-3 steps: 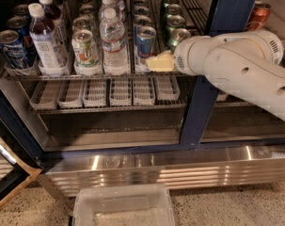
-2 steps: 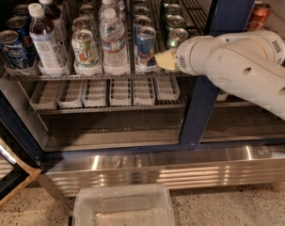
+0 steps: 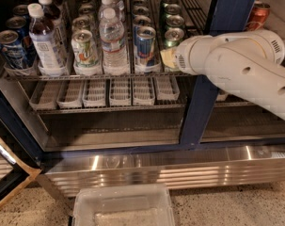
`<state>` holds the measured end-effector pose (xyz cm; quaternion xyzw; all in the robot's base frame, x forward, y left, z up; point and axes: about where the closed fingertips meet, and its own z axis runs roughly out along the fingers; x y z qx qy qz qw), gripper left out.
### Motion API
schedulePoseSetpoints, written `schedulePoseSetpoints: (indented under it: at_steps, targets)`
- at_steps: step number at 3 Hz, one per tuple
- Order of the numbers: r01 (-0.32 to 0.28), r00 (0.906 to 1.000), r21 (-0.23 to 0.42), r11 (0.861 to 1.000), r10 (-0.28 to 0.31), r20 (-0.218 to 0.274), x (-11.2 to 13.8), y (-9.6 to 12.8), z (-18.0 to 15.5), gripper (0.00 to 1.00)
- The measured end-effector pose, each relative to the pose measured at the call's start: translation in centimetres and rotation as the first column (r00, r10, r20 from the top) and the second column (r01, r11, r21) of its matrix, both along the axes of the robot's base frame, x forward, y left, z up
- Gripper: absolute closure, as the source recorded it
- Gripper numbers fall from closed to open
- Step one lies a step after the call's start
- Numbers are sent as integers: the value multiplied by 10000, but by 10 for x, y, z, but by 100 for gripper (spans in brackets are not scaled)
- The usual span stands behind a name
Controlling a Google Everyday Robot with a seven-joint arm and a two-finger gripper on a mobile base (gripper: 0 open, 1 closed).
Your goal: Pick green can from top shelf of fridge
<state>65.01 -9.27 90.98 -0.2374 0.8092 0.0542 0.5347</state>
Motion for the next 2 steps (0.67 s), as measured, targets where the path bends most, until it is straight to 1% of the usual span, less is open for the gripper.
schedulePoseSetpoints:
  at_steps: [1, 2]
  targets:
    - [-11, 10000, 104, 9999, 11, -30, 2, 0, -1, 40]
    - [-24, 10000, 243, 9997, 26, -91, 6, 0, -3, 32]
